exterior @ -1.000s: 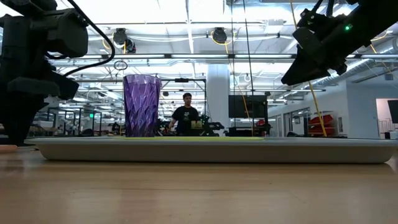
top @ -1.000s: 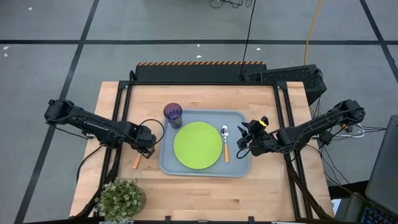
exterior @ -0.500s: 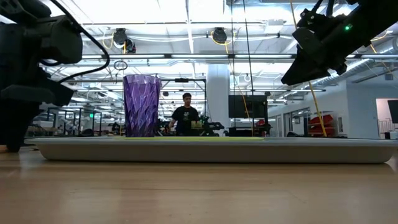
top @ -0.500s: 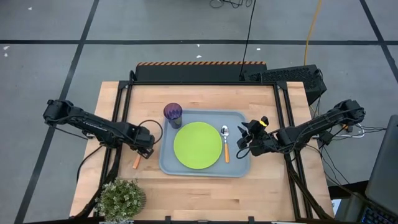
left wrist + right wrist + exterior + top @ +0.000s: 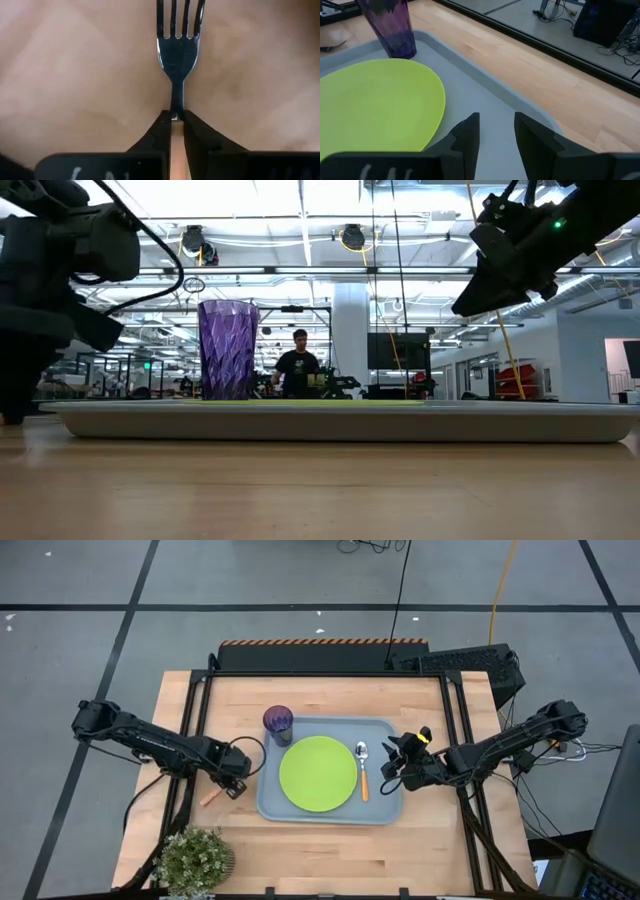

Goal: Pick and place plate/cup/fork/spoon on tray
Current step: Put the orange fork on the gray serving tray to the right side of the orange spoon

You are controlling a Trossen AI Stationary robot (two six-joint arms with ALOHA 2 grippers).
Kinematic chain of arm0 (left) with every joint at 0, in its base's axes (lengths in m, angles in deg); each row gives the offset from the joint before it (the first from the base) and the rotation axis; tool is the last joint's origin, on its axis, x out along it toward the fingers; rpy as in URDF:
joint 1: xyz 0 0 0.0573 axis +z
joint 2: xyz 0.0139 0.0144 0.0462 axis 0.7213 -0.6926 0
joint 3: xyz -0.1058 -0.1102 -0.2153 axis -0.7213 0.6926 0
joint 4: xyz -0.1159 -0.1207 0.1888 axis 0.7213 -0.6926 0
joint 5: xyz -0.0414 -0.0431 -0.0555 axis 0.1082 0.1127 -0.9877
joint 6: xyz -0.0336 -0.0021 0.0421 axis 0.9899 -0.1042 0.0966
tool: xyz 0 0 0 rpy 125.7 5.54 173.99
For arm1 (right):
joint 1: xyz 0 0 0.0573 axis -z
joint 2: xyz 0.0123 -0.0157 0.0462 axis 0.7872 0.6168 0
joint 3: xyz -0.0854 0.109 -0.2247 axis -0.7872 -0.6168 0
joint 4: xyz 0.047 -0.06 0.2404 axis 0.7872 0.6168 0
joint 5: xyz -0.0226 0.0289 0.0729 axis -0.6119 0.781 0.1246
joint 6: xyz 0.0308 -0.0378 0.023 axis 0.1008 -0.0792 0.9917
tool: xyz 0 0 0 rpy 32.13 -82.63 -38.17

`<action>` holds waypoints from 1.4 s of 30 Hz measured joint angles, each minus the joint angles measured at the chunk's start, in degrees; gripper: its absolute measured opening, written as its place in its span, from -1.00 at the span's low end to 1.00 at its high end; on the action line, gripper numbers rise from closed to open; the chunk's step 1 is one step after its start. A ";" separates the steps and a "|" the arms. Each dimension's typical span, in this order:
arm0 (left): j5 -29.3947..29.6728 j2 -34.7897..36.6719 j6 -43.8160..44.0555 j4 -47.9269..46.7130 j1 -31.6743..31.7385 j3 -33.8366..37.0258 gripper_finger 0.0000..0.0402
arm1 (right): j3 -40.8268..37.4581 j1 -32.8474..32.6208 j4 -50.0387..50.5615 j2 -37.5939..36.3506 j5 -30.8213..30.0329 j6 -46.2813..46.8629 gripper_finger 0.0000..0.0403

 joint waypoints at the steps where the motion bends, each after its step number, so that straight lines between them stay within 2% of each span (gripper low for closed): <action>1: -1.27 -0.02 -0.74 0.04 -0.01 -0.46 -0.87 | 0.00 0.00 0.00 0.00 0.00 0.02 -0.42; 11: -3.05 0.16 -5.49 -7.24 -0.02 -10.79 -0.87 | 0.02 0.02 -2.08 0.02 0.11 0.10 -0.42; 13: -3.11 0.16 -5.98 -7.91 -0.02 -14.56 -0.87 | 0.02 0.02 -3.24 0.02 0.62 -0.54 -0.42; 16: -3.18 0.17 -5.88 -10.51 -0.02 -21.30 -0.87 | 0.02 0.11 -4.22 -0.71 4.94 -4.63 -0.42; 19: -2.93 0.18 -4.06 -12.53 0.00 -28.30 -0.87 | 0.02 0.31 -4.48 -2.31 8.64 -6.93 -0.42; 23: -2.49 -1.64 -1.10 -18.20 1.21 -37.62 -0.87 | 0.02 0.46 -3.40 -5.01 10.72 -8.96 -0.42; 28: -1.36 -9.74 -2.52 -28.84 1.77 -52.66 -0.87 | 0.02 0.46 -1.77 -7.20 10.82 -9.86 -0.42; 34: 0.62 -22.23 -8.47 -29.39 4.21 -69.91 -0.87 | 0.02 0.69 -0.76 -8.15 9.98 -13.38 -0.42; 37: 0.75 -28.34 -9.94 -29.45 6.79 -75.58 -0.87 | 0.02 2.31 1.10 -8.22 8.39 -16.44 -0.42; 42: 0.60 -37.84 -11.62 -29.01 9.89 -82.91 -0.87 | 0.02 5.97 5.15 -10.75 7.30 -16.39 -0.42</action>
